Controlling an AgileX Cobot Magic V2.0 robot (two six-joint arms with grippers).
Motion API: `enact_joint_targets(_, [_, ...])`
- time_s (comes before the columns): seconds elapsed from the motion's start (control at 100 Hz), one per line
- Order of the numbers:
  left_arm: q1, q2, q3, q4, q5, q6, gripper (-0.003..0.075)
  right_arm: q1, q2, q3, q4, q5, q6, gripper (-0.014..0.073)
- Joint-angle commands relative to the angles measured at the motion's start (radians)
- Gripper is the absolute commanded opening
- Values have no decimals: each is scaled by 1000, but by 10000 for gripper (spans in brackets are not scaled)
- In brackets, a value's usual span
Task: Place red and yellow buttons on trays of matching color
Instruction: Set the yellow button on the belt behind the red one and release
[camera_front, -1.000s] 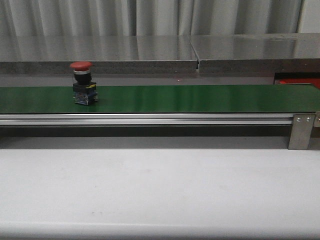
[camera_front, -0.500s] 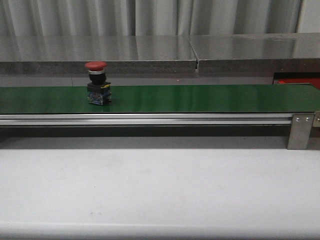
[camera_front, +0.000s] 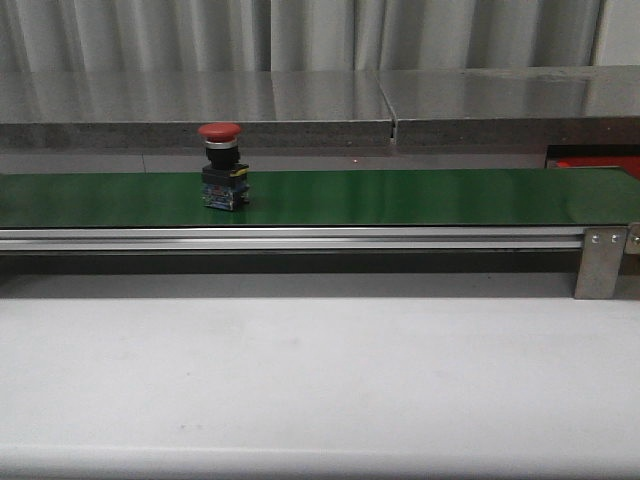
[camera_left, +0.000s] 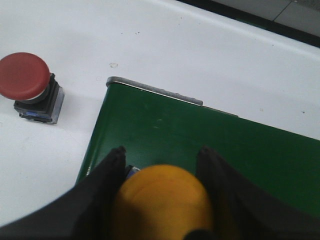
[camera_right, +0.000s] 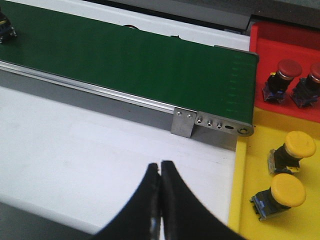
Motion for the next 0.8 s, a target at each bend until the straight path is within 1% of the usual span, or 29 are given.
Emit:
enact_joint_targets(0.0, [-6, -51, -15, -23, -65, 2, -19, 1, 1, -25, 20, -55, -8, -117])
enact_joint_targets(0.32, [-6, -21, 8, -25, -63, 2, -18, 1, 1, -25, 20, -55, -8, -117])
enact_joint_targets(0.4, [-6, -14, 8, -25, -54, 2, 9, 1, 1, -25, 20, -55, -8, -117])
enact_joint_targets(0.47, [-6, -14, 8, -27, -51, 2, 90, 1, 1, -25, 20, -55, -8, -117])
enact_joint_targets(0.51, [-6, -14, 6, -31, -51, 2, 167, 1, 1, -25, 20, -55, -8, -117])
enact_joint_targets(0.53, [-6, -14, 4, -33, -51, 2, 230, 1, 1, -25, 20, -55, -8, -117])
enact_joint_targets(0.54, [-6, -14, 4, -36, -51, 2, 230, 1, 1, -25, 20, -55, -8, -117])
enact_joint_targets(0.57, [-6, -16, 4, -41, -53, 2, 320, 1, 1, -25, 20, -55, -8, -117])
enact_joint_targets(0.58, [-6, -16, 4, -44, -53, 2, 339, 1, 1, -25, 20, -55, -8, -117])
enact_joint_targets(0.59, [-6, -16, 4, -44, -53, 2, 377, 1, 1, -25, 20, -55, -8, -117])
enact_joint_targets(0.61, [-6, -19, 4, -46, -53, 2, 414, 1, 1, -25, 20, -55, -8, -117])
enact_joint_targets(0.62, [-6, -18, 4, -48, -55, 2, 452, 1, 1, -25, 20, -55, -8, -117])
enact_joint_targets(0.63, [-6, -20, 4, -48, -55, 2, 470, 1, 1, -25, 20, -55, -8, -117])
enact_joint_targets(0.66, [-6, -22, 4, -48, -58, 2, 556, 1, 1, -25, 20, -55, -8, -117])
enact_joint_targets(0.68, [-6, -25, 4, -50, -59, 2, 587, 1, 1, -25, 20, -55, -8, -117])
enact_joint_targets(0.71, [-6, -28, 4, -50, -62, 2, 652, 1, 1, -25, 20, -55, -8, -117])
enact_joint_targets(0.73, [-6, -33, 4, -50, -62, 2, 683, 1, 1, -25, 20, -55, -8, -117])
enact_joint_targets(0.76, [-6, -39, 4, -50, -62, 2, 708, 1, 1, -25, 20, -55, -8, -117])
enact_joint_targets(0.79, [-6, -46, 4, -50, -62, 2, 711, 1, 1, -25, 20, -55, -8, -117])
